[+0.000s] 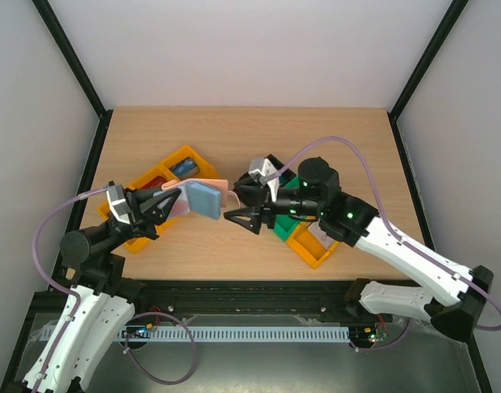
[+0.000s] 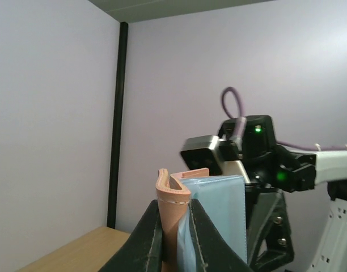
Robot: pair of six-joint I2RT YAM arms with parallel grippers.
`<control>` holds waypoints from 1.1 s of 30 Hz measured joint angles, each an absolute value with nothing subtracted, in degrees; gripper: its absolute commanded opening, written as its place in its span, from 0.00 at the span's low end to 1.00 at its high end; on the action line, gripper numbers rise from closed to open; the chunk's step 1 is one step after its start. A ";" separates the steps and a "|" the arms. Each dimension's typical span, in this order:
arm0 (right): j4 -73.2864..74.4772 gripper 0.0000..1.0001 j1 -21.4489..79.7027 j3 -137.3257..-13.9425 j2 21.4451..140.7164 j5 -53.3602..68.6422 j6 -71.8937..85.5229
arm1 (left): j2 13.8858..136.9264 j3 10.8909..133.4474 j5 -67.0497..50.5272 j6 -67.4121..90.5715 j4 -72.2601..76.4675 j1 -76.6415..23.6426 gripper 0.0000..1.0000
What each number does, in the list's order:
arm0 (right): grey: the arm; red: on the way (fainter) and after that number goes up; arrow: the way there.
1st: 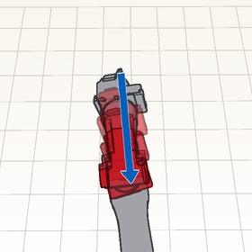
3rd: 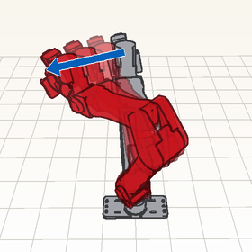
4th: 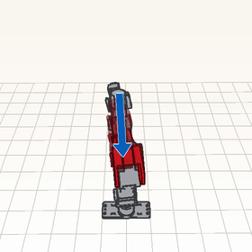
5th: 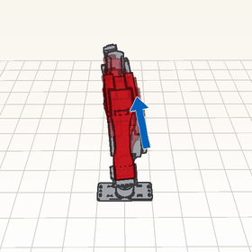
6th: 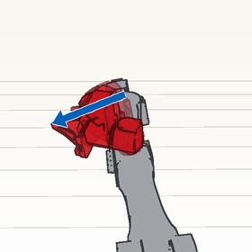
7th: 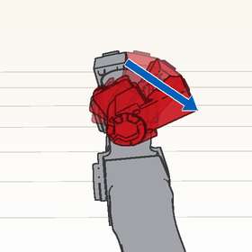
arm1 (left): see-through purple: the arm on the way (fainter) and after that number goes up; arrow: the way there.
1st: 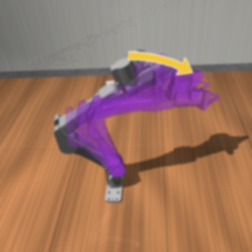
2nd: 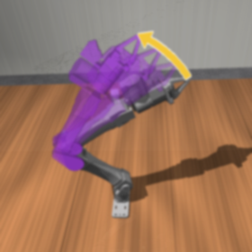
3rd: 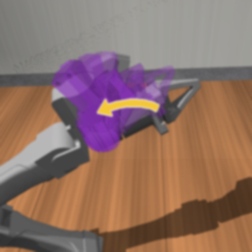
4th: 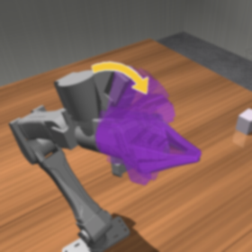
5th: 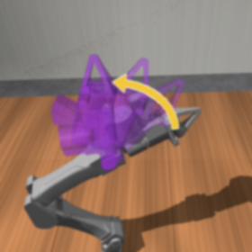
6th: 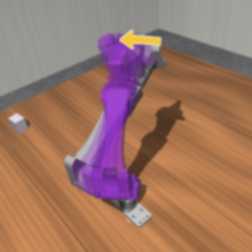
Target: Take the credit cards out of the card holder
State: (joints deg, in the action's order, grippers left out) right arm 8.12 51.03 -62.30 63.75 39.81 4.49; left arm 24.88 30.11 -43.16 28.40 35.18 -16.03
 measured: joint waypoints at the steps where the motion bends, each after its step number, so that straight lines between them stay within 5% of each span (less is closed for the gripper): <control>1: 8.62 0.92 51.03 -62.00 62.61 39.13 4.16 | 24.88 30.15 -42.59 28.80 35.16 -16.01 0.02; 10: 7.77 0.90 51.03 -62.37 57.17 34.89 4.73 | 24.86 30.20 -40.29 30.44 35.16 -14.68 0.02; 23: 0.32 0.67 51.03 -64.14 65.69 34.87 11.09 | 23.64 30.87 -40.27 30.59 35.16 -14.44 0.02; 33: -2.76 0.74 51.03 -64.90 67.31 37.15 12.56 | 23.64 30.87 -40.53 30.41 35.24 -14.44 0.02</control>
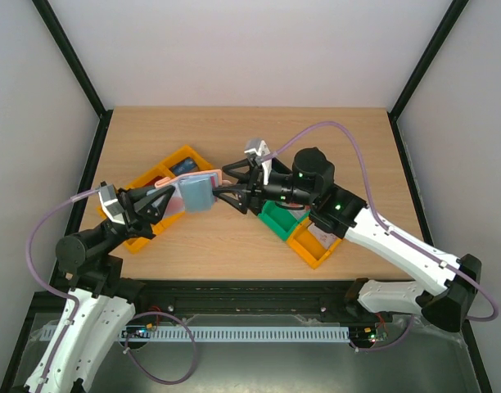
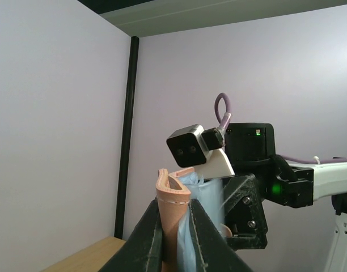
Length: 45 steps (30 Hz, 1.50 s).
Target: Take the credit cards out of the card holder
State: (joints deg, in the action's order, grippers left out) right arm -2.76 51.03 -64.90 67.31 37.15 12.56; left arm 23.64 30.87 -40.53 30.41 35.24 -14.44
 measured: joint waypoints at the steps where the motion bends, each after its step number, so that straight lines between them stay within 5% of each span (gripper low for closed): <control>1: -3.31 0.76 51.03 -65.04 67.72 37.56 12.88 | 23.64 30.87 -40.51 30.41 35.24 -14.44 0.02; 14: -6.37 0.77 55.75 -66.89 72.60 37.52 15.29 | 23.64 30.76 -40.25 30.68 35.57 -14.15 0.02; 25: -8.10 0.09 56.71 -67.11 73.65 35.55 17.06 | 23.20 29.82 -39.57 31.27 35.55 -14.17 0.02; 26: -8.01 0.03 56.71 -67.13 73.63 35.53 17.23 | 23.20 29.80 -39.29 31.24 35.31 -14.15 0.09; 29: -6.92 0.02 57.32 -67.37 73.54 34.46 17.34 | 23.05 29.47 -36.95 30.41 33.76 -14.06 0.64; 30: -6.07 0.02 57.43 -67.51 73.54 33.21 17.78 | 22.87 29.30 -35.75 30.04 33.01 -14.06 0.72; 39: 18.06 0.02 57.95 -80.53 82.37 0.16 23.70 | 20.97 29.17 -23.22 17.93 22.59 -13.80 0.97; 45: 34.65 0.02 61.69 -94.48 96.57 -15.44 25.74 | 22.46 27.97 -22.59 14.79 16.12 -13.82 0.99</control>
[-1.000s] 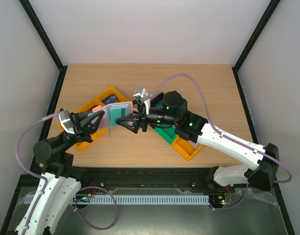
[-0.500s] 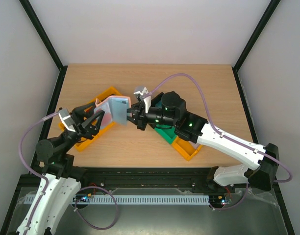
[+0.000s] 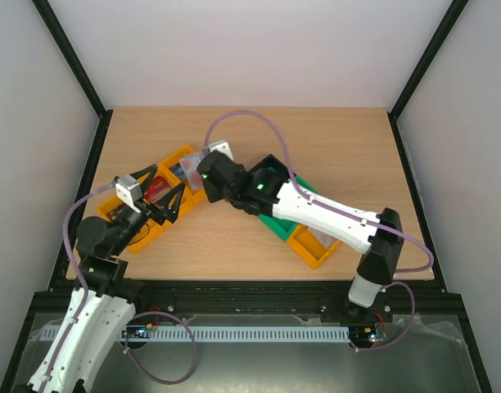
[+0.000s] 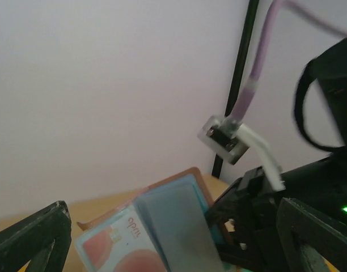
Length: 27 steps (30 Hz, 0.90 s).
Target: Take the credit cards out of the card holder
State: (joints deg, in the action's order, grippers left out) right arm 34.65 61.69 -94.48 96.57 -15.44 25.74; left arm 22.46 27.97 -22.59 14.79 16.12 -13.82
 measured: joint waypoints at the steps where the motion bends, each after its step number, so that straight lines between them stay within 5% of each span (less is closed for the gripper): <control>1: 36.03 0.02 62.61 -95.72 97.91 -16.29 25.74 | 22.79 27.64 -22.57 14.61 15.11 -13.85 0.99; 17: 40.80 0.02 66.41 -102.85 101.51 -11.25 19.57 | 26.00 24.67 -18.13 13.32 6.90 -14.83 0.99; 27: 31.27 0.02 64.49 -83.72 79.29 10.61 9.19 | 22.06 22.76 -32.62 21.08 11.05 -12.32 1.00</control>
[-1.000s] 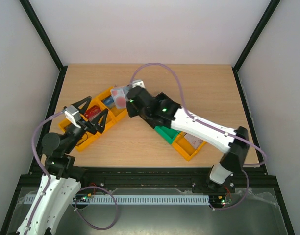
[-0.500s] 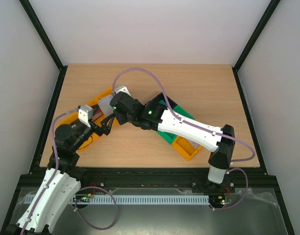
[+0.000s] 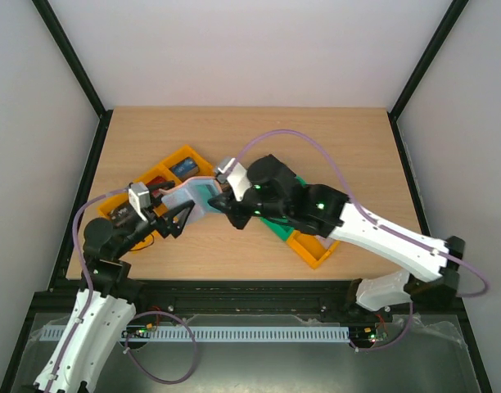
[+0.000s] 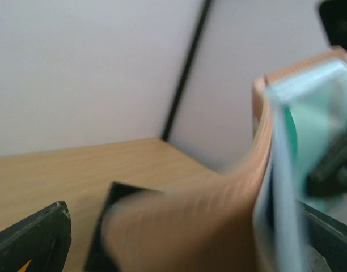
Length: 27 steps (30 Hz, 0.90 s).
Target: Take the credit cards out of the card holder
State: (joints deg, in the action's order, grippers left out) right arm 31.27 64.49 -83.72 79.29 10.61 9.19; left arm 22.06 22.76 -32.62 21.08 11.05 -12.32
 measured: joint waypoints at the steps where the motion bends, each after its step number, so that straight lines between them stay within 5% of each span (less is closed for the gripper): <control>1: 30.48 0.02 64.38 -82.91 77.47 12.19 8.62 | 21.63 22.57 -34.89 22.06 12.73 -12.32 0.99; 7: 23.03 0.02 63.99 -76.93 69.78 21.32 6.28 | 21.54 21.41 -47.75 26.85 22.98 -12.80 0.97; 10: 21.47 0.02 63.99 -75.26 69.47 24.18 5.45 | 21.91 21.41 -50.65 27.53 24.25 -13.28 0.87; 12: 21.30 0.02 63.96 -74.74 69.60 25.58 4.93 | 22.13 21.47 -52.18 27.86 25.04 -13.61 0.66; 16: 20.67 0.02 63.61 -74.50 69.87 28.03 3.73 | 22.20 21.76 -54.70 29.34 26.83 -14.15 0.05; 18: 19.84 0.05 62.92 -73.95 69.87 28.42 3.36 | 22.17 21.82 -55.96 29.82 27.53 -14.63 0.02; 22: 17.80 0.35 60.60 -71.88 69.43 30.46 3.55 | 22.39 21.87 -56.01 30.06 27.05 -15.29 0.02; 27: 15.46 0.41 58.22 -68.38 68.16 32.51 4.40 | 22.98 23.22 -55.16 29.76 25.54 -15.53 0.02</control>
State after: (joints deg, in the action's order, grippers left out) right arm 15.46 58.22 -68.38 68.16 32.51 4.40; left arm 22.98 23.22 -55.16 29.76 25.54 -15.53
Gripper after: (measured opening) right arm 0.396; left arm 0.053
